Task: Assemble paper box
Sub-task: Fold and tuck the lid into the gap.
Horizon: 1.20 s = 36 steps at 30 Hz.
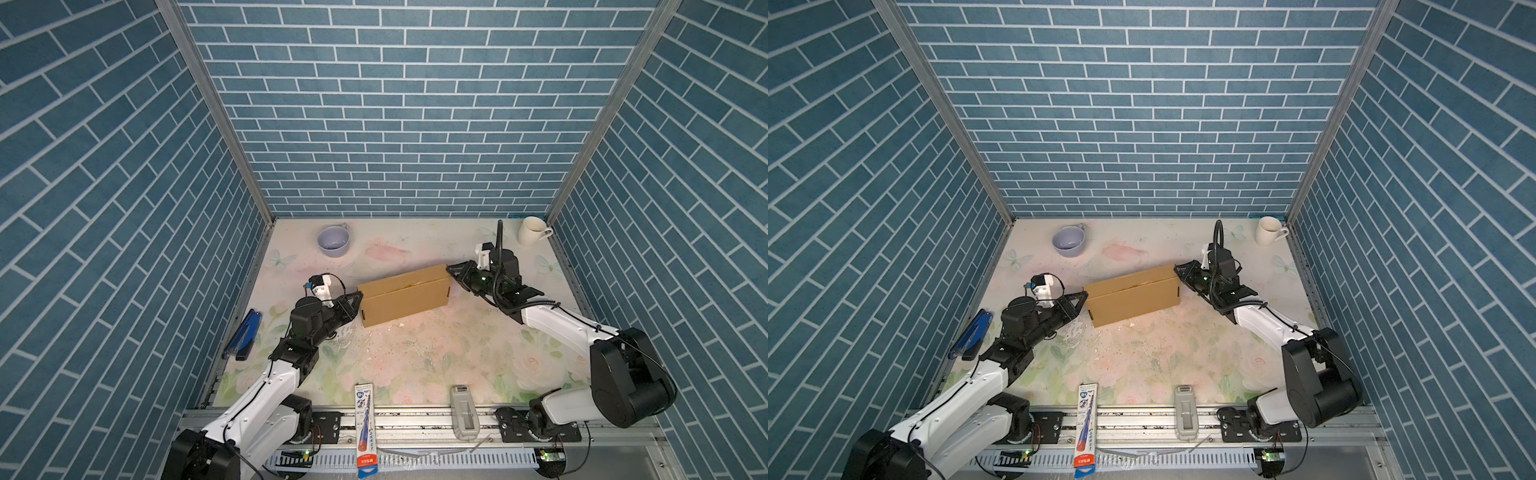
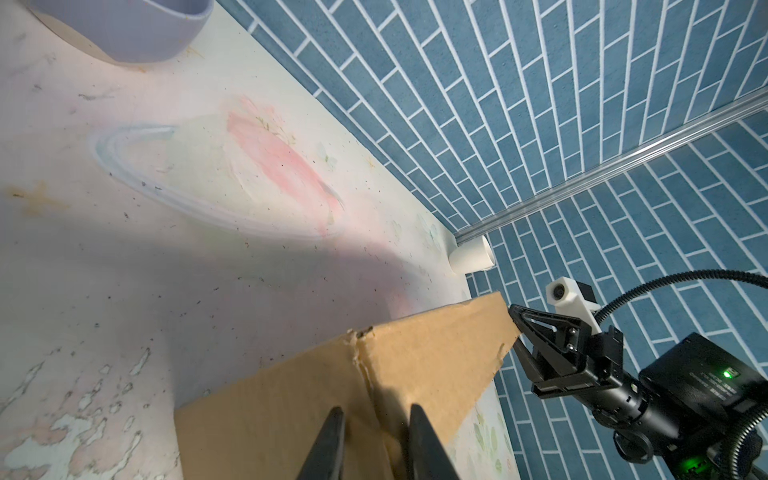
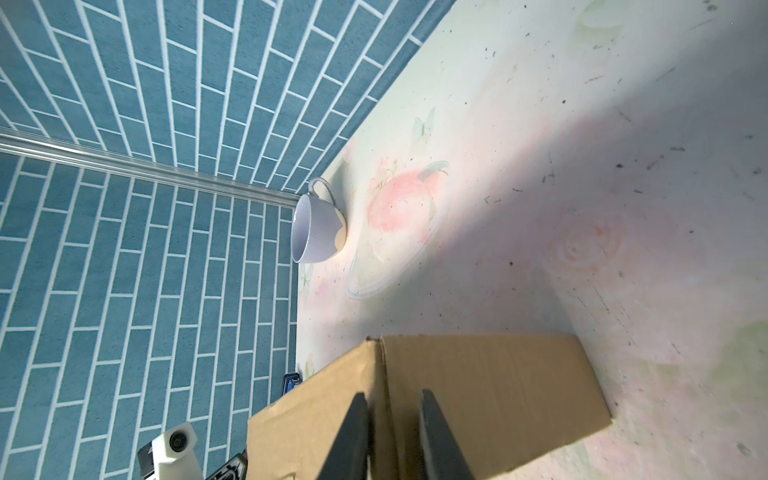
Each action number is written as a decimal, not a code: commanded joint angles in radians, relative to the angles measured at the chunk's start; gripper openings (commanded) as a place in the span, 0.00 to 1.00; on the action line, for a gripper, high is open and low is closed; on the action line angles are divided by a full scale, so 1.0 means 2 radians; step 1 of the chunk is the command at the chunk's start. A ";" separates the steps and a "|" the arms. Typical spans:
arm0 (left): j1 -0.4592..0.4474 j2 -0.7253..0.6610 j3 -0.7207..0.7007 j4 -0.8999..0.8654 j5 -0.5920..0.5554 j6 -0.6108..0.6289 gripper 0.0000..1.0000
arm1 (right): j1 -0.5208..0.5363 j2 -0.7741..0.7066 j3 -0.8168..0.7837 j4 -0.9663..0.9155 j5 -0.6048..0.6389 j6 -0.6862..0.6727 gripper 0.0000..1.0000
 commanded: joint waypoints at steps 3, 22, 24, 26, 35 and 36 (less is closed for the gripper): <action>0.003 0.011 -0.014 -0.123 -0.047 0.032 0.24 | 0.004 0.017 -0.050 0.010 -0.026 -0.009 0.17; 0.002 0.012 -0.024 -0.133 -0.065 0.036 0.21 | 0.001 0.057 -0.096 0.117 -0.075 -0.024 0.17; 0.002 0.013 -0.025 -0.130 -0.065 0.036 0.23 | 0.001 0.054 -0.092 0.111 -0.080 -0.025 0.21; 0.002 0.012 -0.022 -0.127 -0.062 0.035 0.28 | 0.000 0.043 -0.084 0.092 -0.083 -0.028 0.25; 0.002 -0.032 0.052 -0.206 -0.056 0.057 0.60 | -0.003 -0.056 0.016 -0.142 -0.056 -0.106 0.55; 0.002 -0.036 0.059 -0.214 -0.057 0.060 0.62 | -0.004 -0.065 0.028 -0.166 -0.053 -0.112 0.57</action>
